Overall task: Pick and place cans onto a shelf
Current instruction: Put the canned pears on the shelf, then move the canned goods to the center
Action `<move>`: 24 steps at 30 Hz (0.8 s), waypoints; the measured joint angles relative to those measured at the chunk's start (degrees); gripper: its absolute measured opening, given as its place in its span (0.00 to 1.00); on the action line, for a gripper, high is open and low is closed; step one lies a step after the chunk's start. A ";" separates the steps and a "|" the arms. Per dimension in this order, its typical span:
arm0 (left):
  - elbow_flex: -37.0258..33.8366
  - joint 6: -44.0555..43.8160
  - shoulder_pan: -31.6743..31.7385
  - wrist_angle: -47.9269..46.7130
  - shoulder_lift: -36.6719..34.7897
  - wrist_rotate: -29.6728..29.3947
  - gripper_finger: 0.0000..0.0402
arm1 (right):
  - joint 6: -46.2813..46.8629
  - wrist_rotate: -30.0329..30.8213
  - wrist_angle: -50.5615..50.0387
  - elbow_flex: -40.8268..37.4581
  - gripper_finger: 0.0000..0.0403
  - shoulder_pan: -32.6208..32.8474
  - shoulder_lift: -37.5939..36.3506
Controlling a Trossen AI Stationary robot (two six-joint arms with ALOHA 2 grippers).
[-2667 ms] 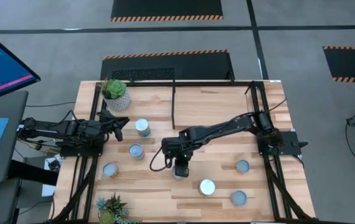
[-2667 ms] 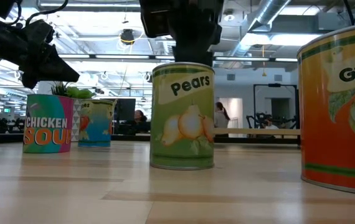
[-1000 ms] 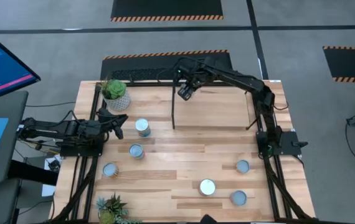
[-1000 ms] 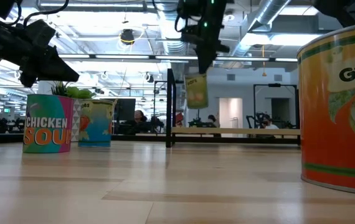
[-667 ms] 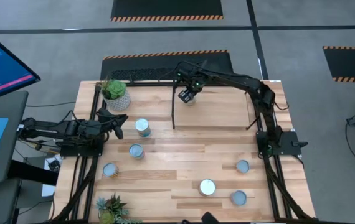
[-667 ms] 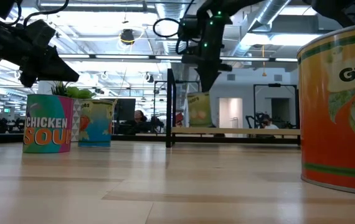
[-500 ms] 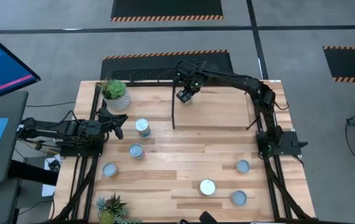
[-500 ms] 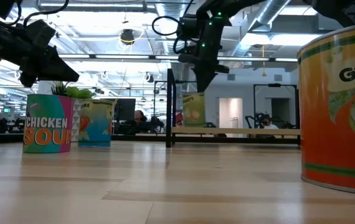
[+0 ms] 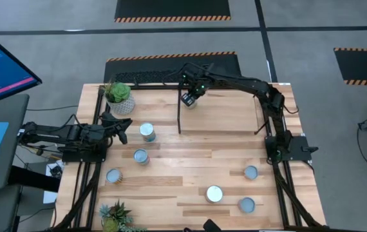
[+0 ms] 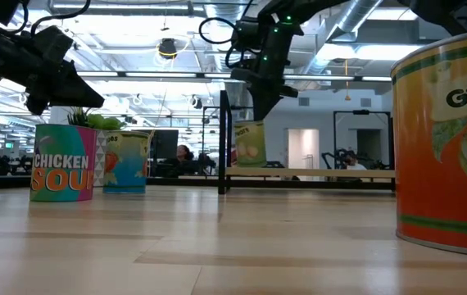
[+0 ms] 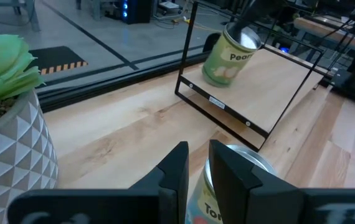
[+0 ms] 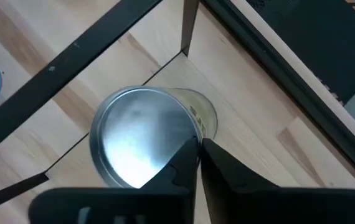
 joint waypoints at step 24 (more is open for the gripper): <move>0.00 -0.88 0.00 -0.03 0.02 0.45 0.13 | 6.13 0.53 -9.75 3.19 0.09 3.90 -4.49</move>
